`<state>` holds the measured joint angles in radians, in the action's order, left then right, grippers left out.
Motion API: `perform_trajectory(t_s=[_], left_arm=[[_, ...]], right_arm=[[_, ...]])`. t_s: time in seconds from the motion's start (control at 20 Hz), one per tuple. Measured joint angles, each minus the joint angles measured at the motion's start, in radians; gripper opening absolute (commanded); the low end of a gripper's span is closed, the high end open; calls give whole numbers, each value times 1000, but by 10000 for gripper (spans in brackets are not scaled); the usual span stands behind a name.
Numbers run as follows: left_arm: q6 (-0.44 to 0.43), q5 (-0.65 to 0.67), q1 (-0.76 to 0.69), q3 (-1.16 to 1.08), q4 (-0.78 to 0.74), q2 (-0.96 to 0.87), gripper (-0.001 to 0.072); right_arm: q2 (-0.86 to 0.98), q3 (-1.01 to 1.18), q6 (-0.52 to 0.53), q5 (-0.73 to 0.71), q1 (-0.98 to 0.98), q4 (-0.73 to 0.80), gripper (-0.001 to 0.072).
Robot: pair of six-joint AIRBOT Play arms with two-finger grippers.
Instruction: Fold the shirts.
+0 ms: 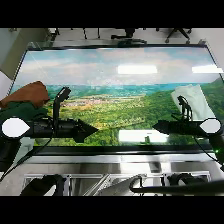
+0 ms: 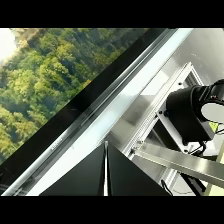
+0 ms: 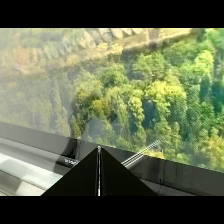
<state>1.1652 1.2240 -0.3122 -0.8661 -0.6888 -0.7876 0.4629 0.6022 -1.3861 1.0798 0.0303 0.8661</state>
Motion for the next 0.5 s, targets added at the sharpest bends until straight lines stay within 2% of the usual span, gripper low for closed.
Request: perform_trajectory(t_s=[0.25,0.4,0.45,0.5], left_arm=[[0,-2,3,0,0,0,20],[0,-2,59,-23,-27,-8,22],[2,-1,95,-45,-57,-17,71],[5,-1,142,-79,-100,-34,464]], right_arm=[[0,0,0,0,0,0,22],[0,0,0,0,0,0,23],[0,0,0,1,0,1,23],[0,0,0,1,0,1,22]])
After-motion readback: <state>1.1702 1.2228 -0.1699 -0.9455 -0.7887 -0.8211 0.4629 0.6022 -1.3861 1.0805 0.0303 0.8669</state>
